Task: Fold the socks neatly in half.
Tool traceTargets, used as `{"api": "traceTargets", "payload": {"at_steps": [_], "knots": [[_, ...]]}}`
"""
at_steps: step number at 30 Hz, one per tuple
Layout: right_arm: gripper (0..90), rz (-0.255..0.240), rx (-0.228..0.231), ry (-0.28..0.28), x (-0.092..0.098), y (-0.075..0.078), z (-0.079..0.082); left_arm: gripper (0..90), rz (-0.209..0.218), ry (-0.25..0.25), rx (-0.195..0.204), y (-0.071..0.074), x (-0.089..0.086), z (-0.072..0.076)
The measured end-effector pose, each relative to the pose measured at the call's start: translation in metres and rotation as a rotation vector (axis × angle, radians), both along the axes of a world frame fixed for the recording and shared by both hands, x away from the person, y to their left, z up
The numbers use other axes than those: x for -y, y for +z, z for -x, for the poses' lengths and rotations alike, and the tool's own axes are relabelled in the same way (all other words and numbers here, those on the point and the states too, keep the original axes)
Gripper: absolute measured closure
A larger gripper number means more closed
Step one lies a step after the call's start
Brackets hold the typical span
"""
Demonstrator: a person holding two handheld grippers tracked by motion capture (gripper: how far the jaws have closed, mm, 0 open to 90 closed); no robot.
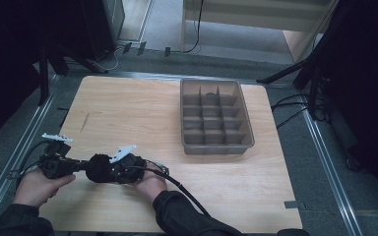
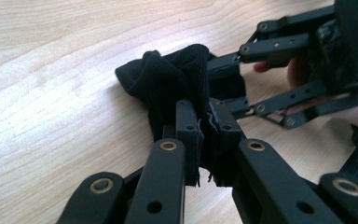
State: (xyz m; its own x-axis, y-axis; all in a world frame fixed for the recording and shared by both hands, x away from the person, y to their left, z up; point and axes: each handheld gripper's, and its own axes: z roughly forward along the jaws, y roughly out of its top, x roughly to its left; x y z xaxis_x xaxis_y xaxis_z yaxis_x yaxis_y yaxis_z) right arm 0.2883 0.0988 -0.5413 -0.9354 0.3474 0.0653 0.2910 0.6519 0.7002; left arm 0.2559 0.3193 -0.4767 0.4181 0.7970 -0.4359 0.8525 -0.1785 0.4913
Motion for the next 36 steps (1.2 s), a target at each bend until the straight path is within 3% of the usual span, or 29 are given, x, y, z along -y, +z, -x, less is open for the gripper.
{"api": "traceTargets", "payload": {"at_steps": [11, 14, 19, 26, 31, 36], "knots": [[60.5, -0.031, 0.020, -0.006, -0.018, -0.003, 0.004, 83.6, -0.008, -0.004, -0.001, 0.002, 0.008, -0.007], [59.0, -0.032, -0.003, 0.008, -0.019, -0.002, 0.002, 83.6, -0.022, -0.008, -0.007, 0.000, 0.009, -0.007], [57.0, -0.024, -0.019, 0.029, -0.009, 0.007, -0.002, 83.6, -0.038, -0.002, -0.009, -0.001, 0.007, -0.006], [60.2, -0.049, 0.017, 0.009, 0.016, 0.026, -0.009, 83.4, -0.043, 0.000, -0.015, -0.001, 0.007, -0.006], [61.5, -0.024, -0.015, -0.008, 0.027, 0.016, -0.014, 83.2, -0.051, -0.001, -0.019, -0.001, 0.008, -0.008], [62.0, -0.018, -0.033, 0.009, 0.024, 0.007, -0.013, 83.3, -0.066, 0.004, -0.031, -0.002, 0.012, -0.010]]}}
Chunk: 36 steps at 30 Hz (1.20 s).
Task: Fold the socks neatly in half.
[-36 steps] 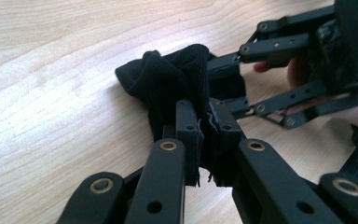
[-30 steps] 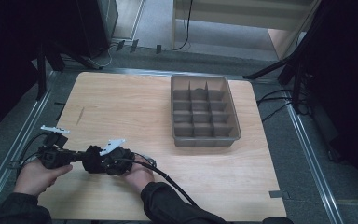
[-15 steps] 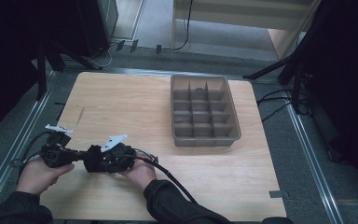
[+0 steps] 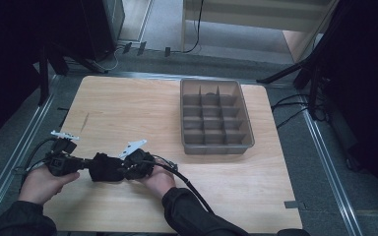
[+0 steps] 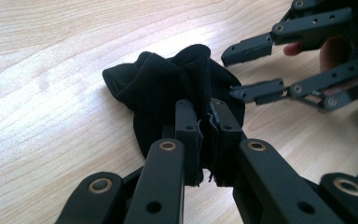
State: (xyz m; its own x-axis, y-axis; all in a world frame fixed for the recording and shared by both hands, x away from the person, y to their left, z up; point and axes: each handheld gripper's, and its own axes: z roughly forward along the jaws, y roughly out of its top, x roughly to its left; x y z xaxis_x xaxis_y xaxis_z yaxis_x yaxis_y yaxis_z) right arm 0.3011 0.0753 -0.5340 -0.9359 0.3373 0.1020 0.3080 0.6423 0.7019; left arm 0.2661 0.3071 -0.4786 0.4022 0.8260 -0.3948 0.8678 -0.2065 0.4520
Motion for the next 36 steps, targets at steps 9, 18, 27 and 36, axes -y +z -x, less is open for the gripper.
{"api": "traceTargets", "payload": {"at_steps": [9, 18, 27, 36], "knots": [[62.7, -0.004, -0.006, 0.000, -0.009, -0.007, 0.000, 82.4, -0.040, -0.060, -0.019, -0.004, 0.020, -0.010], [61.2, -0.029, 0.000, -0.002, 0.007, 0.007, 0.004, 82.1, -0.122, -0.099, -0.046, -0.016, 0.035, -0.020], [61.3, -0.018, 0.022, -0.038, 0.036, 0.016, 0.004, 82.0, -0.145, -0.108, -0.064, -0.025, 0.041, -0.030], [61.3, -0.013, 0.016, -0.051, 0.044, 0.013, 0.004, 81.3, -0.155, -0.135, -0.058, -0.032, 0.044, -0.032]]}}
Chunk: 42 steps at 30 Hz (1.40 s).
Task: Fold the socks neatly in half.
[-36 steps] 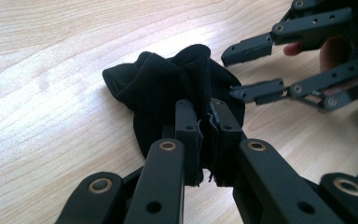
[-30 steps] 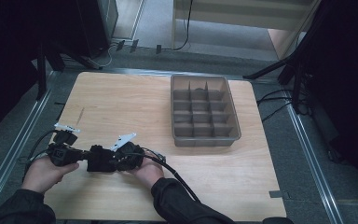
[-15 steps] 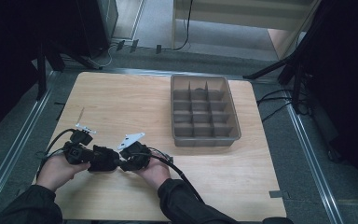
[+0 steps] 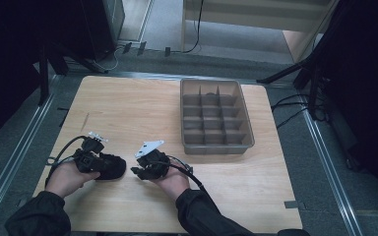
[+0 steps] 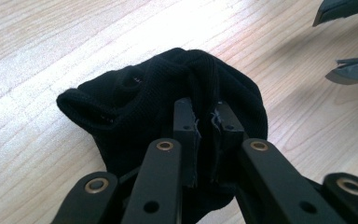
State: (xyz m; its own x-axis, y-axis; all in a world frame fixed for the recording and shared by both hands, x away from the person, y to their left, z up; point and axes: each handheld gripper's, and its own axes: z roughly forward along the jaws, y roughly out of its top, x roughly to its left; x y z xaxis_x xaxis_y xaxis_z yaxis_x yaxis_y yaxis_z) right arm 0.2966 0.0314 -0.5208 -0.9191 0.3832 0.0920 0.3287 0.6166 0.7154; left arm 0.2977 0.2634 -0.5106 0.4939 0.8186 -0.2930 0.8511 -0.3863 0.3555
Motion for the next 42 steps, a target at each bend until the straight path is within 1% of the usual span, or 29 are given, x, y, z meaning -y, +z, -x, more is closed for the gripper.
{"api": "traceTargets", "payload": {"at_steps": [1, 3, 4, 6, 7, 8, 10, 13, 14, 15, 18, 21, 23, 25, 27, 29, 31, 34, 36, 39, 42], "knots": [[61.3, 0.000, -0.006, -0.002, 0.000, -0.001, 0.001, 80.0, 0.010, 0.003, -0.004, 0.000, -0.001, 0.000], [61.2, 0.003, -0.001, 0.000, 0.000, -0.002, 0.001, 77.4, 0.024, 0.004, -0.004, 0.001, -0.003, 0.001], [61.2, 0.004, 0.000, -0.001, 0.000, -0.002, 0.001, 76.2, 0.039, 0.005, -0.003, 0.001, -0.004, 0.001], [61.2, 0.005, -0.004, -0.004, 0.001, -0.002, 0.000, 71.7, 0.064, 0.014, 0.002, 0.003, -0.005, 0.001], [61.2, 0.004, -0.001, -0.005, 0.001, -0.002, -0.001, 68.4, 0.071, 0.010, 0.001, 0.005, -0.007, 0.001], [61.2, 0.004, -0.002, -0.007, 0.002, -0.002, -0.001, 66.5, 0.082, 0.018, 0.004, 0.007, -0.007, 0.002], [61.2, 0.003, -0.001, -0.007, 0.002, -0.002, -0.002, 64.1, 0.094, 0.014, 0.020, 0.011, -0.008, 0.004], [61.3, 0.005, 0.001, -0.008, 0.003, -0.001, -0.002, 60.3, 0.134, 0.028, 0.032, 0.018, -0.009, 0.007], [61.3, 0.007, 0.000, -0.008, 0.003, -0.001, -0.002, 59.3, 0.129, 0.015, 0.039, 0.021, -0.010, 0.008], [61.3, 0.007, 0.000, -0.008, 0.003, -0.001, -0.003, 58.3, 0.137, 0.025, 0.050, 0.023, -0.010, 0.009], [61.7, 0.004, 0.002, -0.008, 0.003, -0.001, -0.003, 57.2, 0.141, 0.031, 0.075, 0.030, -0.014, 0.011], [64.0, -0.003, 0.000, -0.006, 0.001, 0.000, -0.002, 57.2, 0.158, 0.065, 0.094, 0.036, -0.020, 0.014], [66.8, 0.001, -0.003, 0.000, -0.001, 0.001, -0.002, 59.5, 0.155, 0.077, 0.093, 0.038, -0.025, 0.015], [68.2, 0.000, 0.001, 0.010, -0.004, 0.003, -0.002, 63.3, 0.148, 0.096, 0.100, 0.039, -0.030, 0.016], [69.2, 0.000, 0.005, 0.019, -0.007, 0.005, -0.001, 66.5, 0.145, 0.102, 0.099, 0.039, -0.036, 0.017], [70.1, -0.005, 0.008, 0.029, -0.012, 0.009, -0.002, 67.6, 0.147, 0.122, 0.097, 0.039, -0.041, 0.018], [71.3, -0.011, 0.016, 0.036, -0.017, 0.013, -0.002, 69.2, 0.129, 0.137, 0.099, 0.037, -0.047, 0.019], [72.6, -0.017, 0.027, 0.046, -0.026, 0.019, -0.003, 71.0, 0.117, 0.156, 0.096, 0.033, -0.055, 0.020], [73.0, -0.023, 0.033, 0.054, -0.033, 0.024, -0.003, 71.7, 0.120, 0.163, 0.083, 0.029, -0.060, 0.020], [73.2, -0.035, 0.045, 0.066, -0.044, 0.032, -0.003, 71.3, 0.096, 0.165, 0.061, 0.021, -0.065, 0.020], [73.3, -0.037, 0.047, 0.079, -0.054, 0.033, -0.003, 70.8, 0.097, 0.173, 0.046, 0.013, -0.070, 0.019]]}}
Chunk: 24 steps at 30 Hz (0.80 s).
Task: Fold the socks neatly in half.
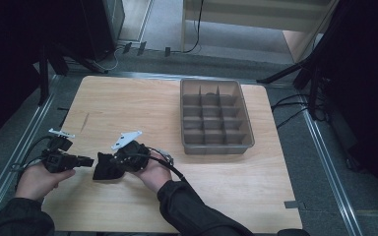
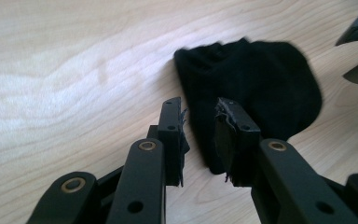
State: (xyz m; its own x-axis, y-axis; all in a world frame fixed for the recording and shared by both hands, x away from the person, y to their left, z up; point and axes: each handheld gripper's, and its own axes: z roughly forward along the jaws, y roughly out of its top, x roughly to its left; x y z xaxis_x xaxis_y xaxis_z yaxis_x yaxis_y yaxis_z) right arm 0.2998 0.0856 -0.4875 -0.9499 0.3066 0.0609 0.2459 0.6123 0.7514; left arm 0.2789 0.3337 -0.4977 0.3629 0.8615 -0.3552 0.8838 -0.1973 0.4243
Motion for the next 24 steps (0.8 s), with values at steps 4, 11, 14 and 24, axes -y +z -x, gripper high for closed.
{"api": "traceTargets", "payload": {"at_steps": [4, 11, 14, 24], "knots": [[74.9, 0.029, -0.026, -0.005, -0.006, -0.010, -0.002, 70.8, 0.017, 0.008, -0.005, -0.007, -0.006, -0.001], [76.5, 0.062, -0.053, -0.014, -0.001, -0.030, -0.002, 70.5, -0.004, -0.036, -0.006, -0.014, -0.002, -0.001], [76.3, 0.066, -0.055, -0.015, 0.000, -0.033, -0.001, 70.1, -0.012, -0.037, -0.012, -0.017, 0.000, -0.002], [74.8, 0.074, -0.064, -0.028, 0.010, -0.036, -0.002, 69.3, -0.013, -0.058, -0.029, -0.019, 0.004, -0.003]]}}
